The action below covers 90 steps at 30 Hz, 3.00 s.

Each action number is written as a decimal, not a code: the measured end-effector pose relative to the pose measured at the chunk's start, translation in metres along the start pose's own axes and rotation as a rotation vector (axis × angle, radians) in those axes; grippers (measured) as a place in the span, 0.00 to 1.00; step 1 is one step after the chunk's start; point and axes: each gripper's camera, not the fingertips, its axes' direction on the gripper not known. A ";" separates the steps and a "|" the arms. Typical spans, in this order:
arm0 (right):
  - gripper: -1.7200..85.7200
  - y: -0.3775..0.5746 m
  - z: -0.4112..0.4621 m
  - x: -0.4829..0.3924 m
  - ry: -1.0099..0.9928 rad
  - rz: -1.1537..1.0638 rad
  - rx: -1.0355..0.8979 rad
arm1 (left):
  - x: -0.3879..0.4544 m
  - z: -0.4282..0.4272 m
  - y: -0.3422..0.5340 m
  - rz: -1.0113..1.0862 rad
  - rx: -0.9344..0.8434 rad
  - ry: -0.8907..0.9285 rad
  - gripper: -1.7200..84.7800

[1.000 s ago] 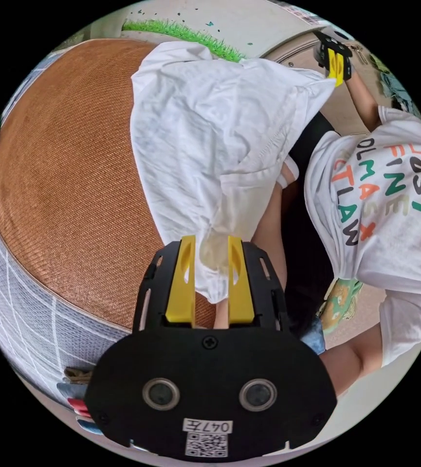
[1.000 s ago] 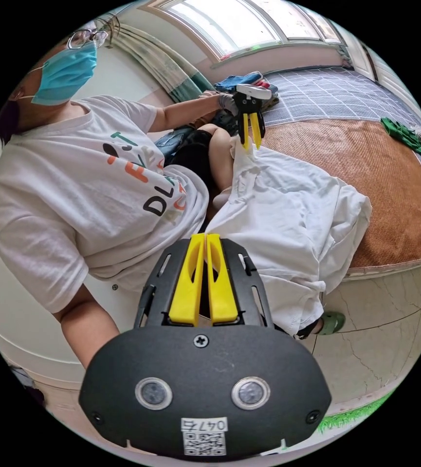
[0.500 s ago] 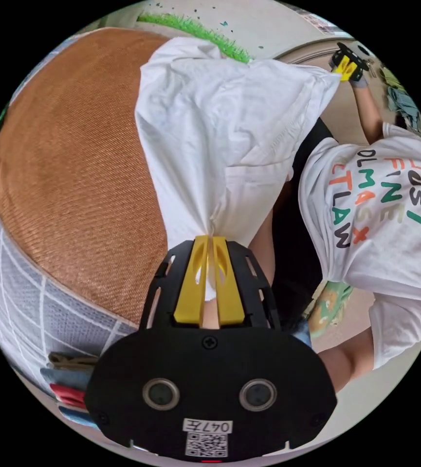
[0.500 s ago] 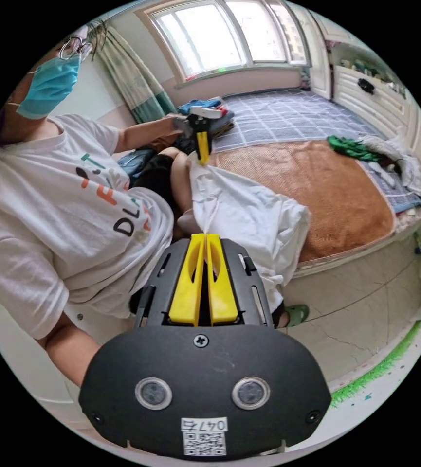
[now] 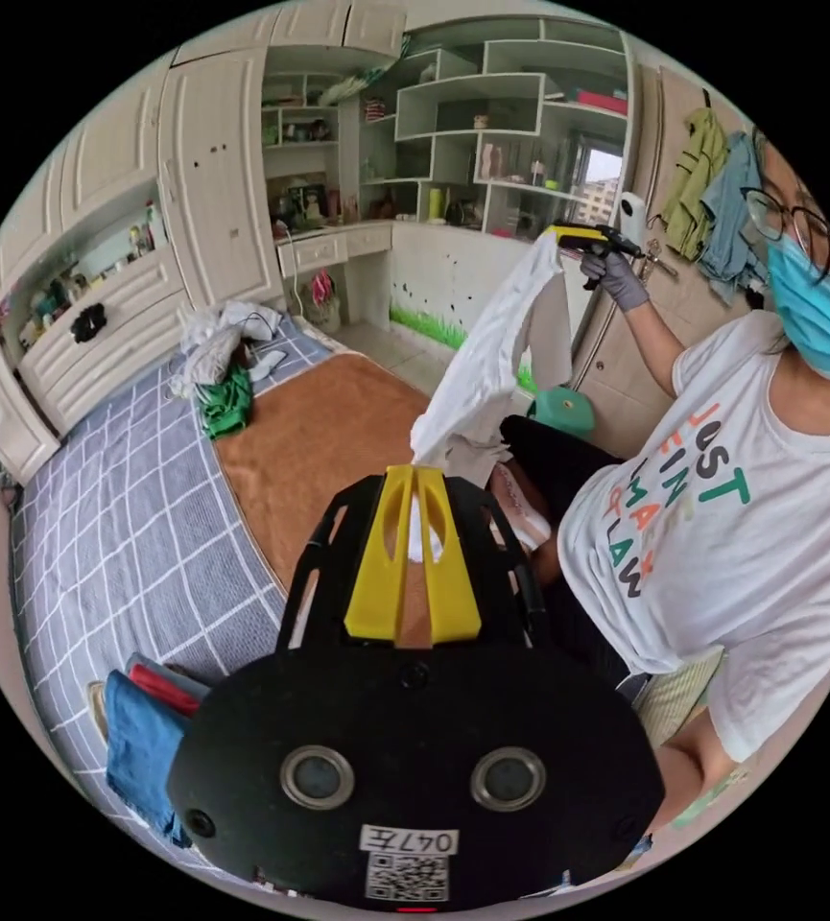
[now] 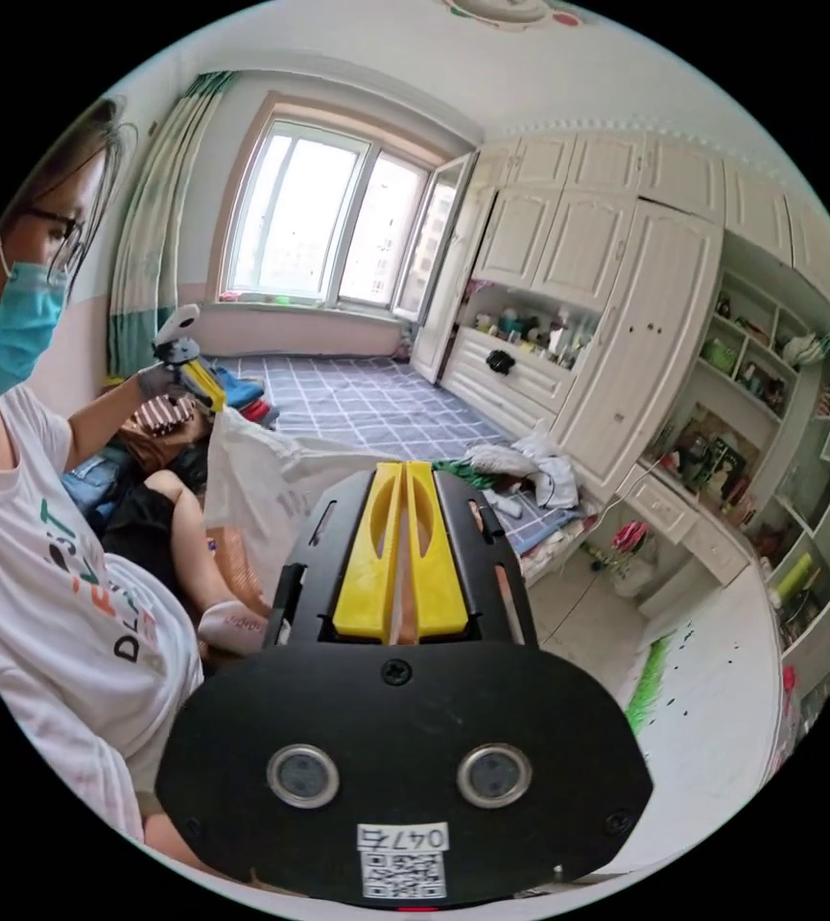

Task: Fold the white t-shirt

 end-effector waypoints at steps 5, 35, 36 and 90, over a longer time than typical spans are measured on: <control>0.01 -0.031 -0.089 -0.014 0.075 0.006 0.178 | 0.041 -0.112 0.024 -0.018 0.148 -0.174 0.01; 0.01 -0.190 0.190 -0.075 -0.005 -0.370 -0.040 | -0.018 -0.144 -0.121 0.036 0.006 -0.988 0.01; 0.01 -0.161 0.225 -0.096 -0.058 -0.391 -0.103 | -0.017 -0.094 -0.104 0.061 -0.114 -0.924 0.01; 0.01 0.332 0.325 -0.277 -0.130 0.987 -0.503 | 0.084 0.470 0.116 -0.726 -0.576 -0.271 0.03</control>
